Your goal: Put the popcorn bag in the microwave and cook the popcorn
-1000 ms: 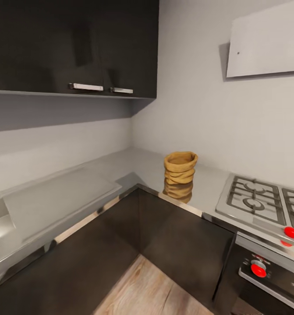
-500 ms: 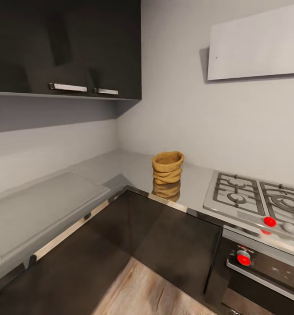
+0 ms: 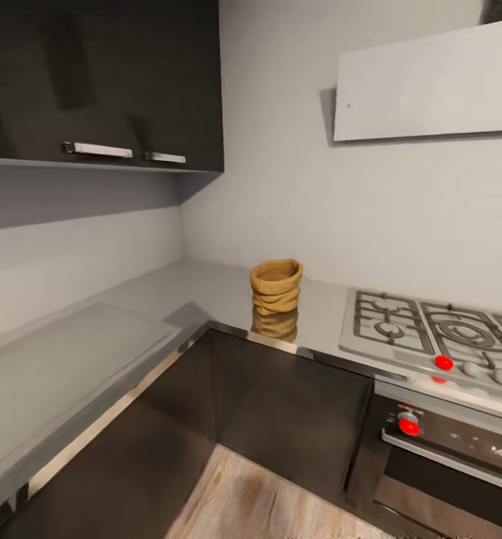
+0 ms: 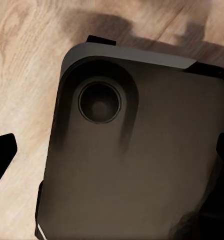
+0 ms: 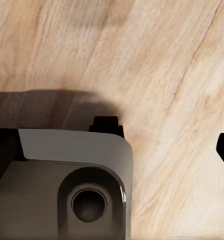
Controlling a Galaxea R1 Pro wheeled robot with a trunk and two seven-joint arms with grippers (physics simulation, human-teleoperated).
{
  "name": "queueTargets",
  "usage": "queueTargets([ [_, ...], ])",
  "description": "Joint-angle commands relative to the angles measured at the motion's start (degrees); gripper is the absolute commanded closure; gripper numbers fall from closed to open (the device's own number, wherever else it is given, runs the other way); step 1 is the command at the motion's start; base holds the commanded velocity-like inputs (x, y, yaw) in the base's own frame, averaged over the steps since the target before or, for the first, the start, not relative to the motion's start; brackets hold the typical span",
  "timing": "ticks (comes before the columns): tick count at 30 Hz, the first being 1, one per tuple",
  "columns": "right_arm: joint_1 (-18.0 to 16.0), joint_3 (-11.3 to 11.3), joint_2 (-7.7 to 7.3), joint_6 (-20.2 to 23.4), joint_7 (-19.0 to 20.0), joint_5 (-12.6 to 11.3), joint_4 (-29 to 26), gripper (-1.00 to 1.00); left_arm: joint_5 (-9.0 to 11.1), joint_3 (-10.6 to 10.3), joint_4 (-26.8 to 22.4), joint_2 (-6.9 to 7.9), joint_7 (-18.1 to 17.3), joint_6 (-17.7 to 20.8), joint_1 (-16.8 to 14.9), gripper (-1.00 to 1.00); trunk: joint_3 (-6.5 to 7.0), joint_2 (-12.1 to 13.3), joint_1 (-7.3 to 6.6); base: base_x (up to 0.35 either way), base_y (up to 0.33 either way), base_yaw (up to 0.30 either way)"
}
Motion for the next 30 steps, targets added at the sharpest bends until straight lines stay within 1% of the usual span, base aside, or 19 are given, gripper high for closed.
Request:
queueTargets([
  [1,-0.08,-0.49,-0.04,-0.32,0.08,0.48,0.18,-1.00,0.34,0.03,0.02,-0.01,-0.04,-0.15,-0.02,-1.00,-0.06,-0.03,0.00,0.000,0.318,-0.232],
  [9,-0.08,-0.49,-0.04,-0.32,0.08,0.48,0.18,-1.00,0.34,-0.05,0.05,-0.01,-0.04,-0.07,-0.02,-1.00,-0.06,-0.03,0.00,0.000,0.295,-0.232],
  [18,-0.08,-0.49,-0.04,-0.32,0.08,0.48,0.18,-1.00,0.34,-0.06,0.03,-0.01,-0.04,-0.06,-0.02,-1.00,-0.06,-0.03,0.00,0.054,0.218,-0.232],
  [21,-0.08,-0.49,-0.04,-0.32,0.08,0.48,0.18,-1.00,0.30,-0.06,0.05,-0.01,-0.04,-0.10,-0.02,-1.00,-0.06,-0.03,0.00,0.042,0.072,-0.133],
  [30,-0.08,-0.49,-0.12,-0.62,0.07,0.54,0.18,-1.00,0.26,-0.01,0.04,-0.01,0.01,-0.15,-0.02,-1.00,-0.06,-0.03,0.00,0.003,0.005,-0.011],
])
